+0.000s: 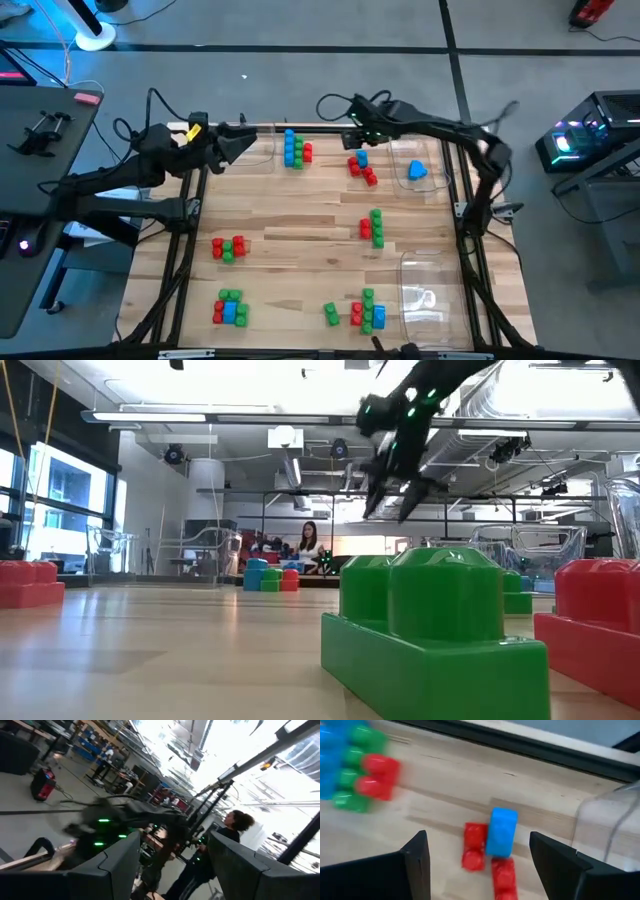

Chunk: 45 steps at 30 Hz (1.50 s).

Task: Sort blocks
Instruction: Put the blue game piece into the top right transparent bin

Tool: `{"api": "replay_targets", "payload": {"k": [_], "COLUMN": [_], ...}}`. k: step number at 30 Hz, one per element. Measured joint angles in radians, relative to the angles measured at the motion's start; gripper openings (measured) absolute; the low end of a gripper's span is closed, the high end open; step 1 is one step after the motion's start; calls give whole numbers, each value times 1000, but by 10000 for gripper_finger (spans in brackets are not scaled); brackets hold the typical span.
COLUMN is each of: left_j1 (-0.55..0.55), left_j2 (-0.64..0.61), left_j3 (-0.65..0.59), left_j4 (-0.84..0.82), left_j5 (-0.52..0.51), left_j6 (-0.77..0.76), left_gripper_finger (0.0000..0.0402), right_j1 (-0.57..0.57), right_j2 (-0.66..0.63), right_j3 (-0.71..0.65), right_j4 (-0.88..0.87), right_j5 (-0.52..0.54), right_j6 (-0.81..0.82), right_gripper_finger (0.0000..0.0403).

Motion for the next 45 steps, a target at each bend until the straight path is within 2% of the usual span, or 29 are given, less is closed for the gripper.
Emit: {"api": "replay_targets", "payload": {"k": [7,20,36,45], "left_j1": [-32,-40,-39,-39], "left_j2": [0,1,1,1], "left_j3": [0,0,0,-1], "left_j4": [-2,-3,-3,-3], "left_j5": [0,-2,-4,-4], "left_j6": [-16,-7,11,11], "left_gripper_finger": [223,223,223,223], "right_j1": [-59,-64,-57,-54], "right_j2": [156,217,241,246], "right_j3": [40,42,42,-32], "right_j4": [-43,-34,-46,-5], "right_j5": [-52,-71,-81,-89], "right_j6": [88,149,155,160], "right_gripper_finger": [226,222,96,83]}}
